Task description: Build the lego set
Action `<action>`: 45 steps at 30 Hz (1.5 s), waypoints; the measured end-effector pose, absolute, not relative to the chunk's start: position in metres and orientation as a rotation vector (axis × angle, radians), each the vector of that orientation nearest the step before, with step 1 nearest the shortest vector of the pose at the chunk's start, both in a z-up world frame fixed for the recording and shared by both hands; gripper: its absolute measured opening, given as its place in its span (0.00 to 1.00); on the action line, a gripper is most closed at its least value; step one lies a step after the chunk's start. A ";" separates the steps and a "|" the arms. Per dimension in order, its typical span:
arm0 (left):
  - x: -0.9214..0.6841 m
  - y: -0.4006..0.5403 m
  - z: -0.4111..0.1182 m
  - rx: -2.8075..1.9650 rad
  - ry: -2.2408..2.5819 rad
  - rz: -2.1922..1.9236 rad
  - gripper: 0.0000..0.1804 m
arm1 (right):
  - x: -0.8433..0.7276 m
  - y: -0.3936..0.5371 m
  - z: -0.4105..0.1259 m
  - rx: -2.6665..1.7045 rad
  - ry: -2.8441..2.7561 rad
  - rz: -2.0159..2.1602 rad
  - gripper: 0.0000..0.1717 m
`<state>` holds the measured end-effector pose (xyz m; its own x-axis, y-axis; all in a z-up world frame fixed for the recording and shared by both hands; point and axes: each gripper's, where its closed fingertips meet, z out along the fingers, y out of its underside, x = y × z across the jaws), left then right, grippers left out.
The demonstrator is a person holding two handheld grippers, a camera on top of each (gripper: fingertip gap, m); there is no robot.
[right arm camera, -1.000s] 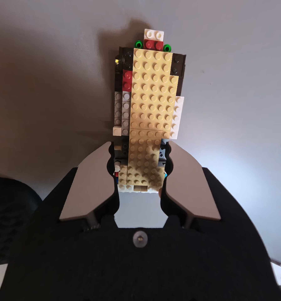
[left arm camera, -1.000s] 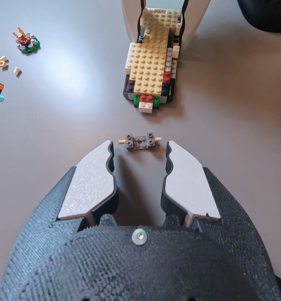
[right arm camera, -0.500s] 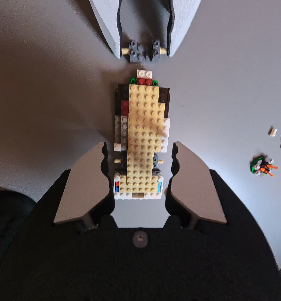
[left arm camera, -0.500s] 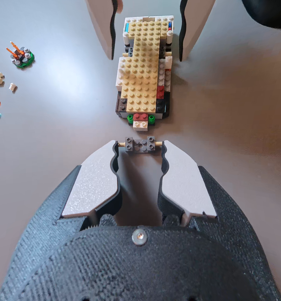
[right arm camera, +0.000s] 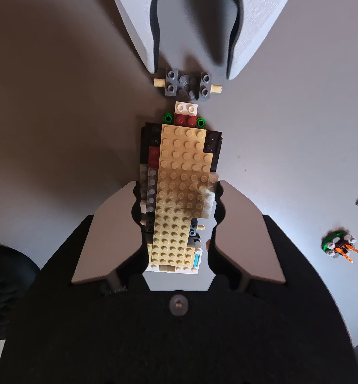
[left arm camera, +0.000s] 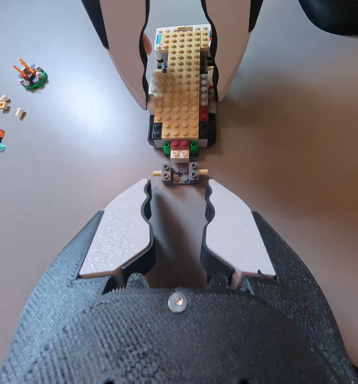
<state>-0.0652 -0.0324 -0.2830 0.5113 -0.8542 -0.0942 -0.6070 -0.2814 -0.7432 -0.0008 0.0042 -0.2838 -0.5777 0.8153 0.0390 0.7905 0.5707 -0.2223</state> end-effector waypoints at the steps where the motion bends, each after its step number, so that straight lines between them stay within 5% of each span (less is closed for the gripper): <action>1: -0.064 -0.032 -0.283 -1.997 1.197 -0.416 0.26 | -0.002 0.004 -0.282 -1.371 -2.652 0.291 0.40; 45: -0.061 -0.034 -0.281 -1.960 1.196 -0.394 0.18 | -0.012 -0.002 -0.285 -1.410 -2.686 0.212 0.40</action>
<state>-0.0612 -0.0336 -0.2808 0.5069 -0.8518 -0.1323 -0.6060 -0.2430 -0.7575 -0.0115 -0.0025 -0.2847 -0.5664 0.8238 0.0240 0.8098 0.5617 -0.1695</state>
